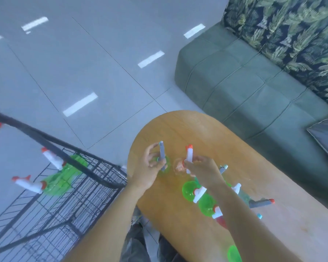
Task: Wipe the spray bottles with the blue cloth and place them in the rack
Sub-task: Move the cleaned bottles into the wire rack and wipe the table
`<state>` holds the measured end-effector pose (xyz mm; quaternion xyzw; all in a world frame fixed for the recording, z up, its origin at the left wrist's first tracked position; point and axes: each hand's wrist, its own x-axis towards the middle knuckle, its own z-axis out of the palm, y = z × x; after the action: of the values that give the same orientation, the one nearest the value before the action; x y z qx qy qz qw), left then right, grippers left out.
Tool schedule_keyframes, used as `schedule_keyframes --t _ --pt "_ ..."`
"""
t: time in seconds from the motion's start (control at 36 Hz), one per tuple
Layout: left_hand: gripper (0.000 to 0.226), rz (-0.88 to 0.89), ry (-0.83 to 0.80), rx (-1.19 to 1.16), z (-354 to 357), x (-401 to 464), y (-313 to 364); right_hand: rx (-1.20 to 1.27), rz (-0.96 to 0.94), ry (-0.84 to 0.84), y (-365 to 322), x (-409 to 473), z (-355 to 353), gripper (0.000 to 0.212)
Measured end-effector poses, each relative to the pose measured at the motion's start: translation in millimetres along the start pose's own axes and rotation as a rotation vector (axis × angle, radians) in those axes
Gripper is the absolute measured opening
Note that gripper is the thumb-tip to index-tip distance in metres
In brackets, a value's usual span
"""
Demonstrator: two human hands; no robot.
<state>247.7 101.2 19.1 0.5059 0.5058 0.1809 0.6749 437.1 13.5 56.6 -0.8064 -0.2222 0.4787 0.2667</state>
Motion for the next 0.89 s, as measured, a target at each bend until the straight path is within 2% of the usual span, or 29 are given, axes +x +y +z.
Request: schedule_keyframes --t 0.17,0.33,0.5,0.67,0.75,0.81,0.89 --pt "0.058 0.054 0.08 -0.055 -26.0 -56.3 7.4 -0.004 -0.17 -0.118 -26.5 -43.2 2.1 0.015" --pt "0.058 0.05 0.184 -0.209 -63.3 -109.5 8.0 -0.015 -0.231 -0.252 -51.0 -83.0 35.3 0.018" --pt "0.059 0.045 0.274 -0.262 -110.4 -154.3 4.0 -0.07 -0.265 -0.37 -79.4 -118.3 75.2 0.015" --pt "0.058 0.054 0.368 -0.305 -164.1 -187.5 -10.4 -0.163 -0.276 -0.468 -106.0 -138.2 135.1 0.027" --pt "0.053 0.05 0.411 -0.324 -194.4 -201.6 -17.7 -0.173 -0.283 -0.49 -115.9 -146.3 171.3 0.023" --pt "0.055 0.04 0.441 -0.349 -216.1 -208.6 -29.5 -0.194 -0.299 -0.498 -119.2 -147.7 198.8 0.031" --pt "0.058 0.021 0.484 -0.396 -248.5 -217.8 -49.9 -0.245 -0.317 -0.545 -123.4 -151.1 239.5 0.022"
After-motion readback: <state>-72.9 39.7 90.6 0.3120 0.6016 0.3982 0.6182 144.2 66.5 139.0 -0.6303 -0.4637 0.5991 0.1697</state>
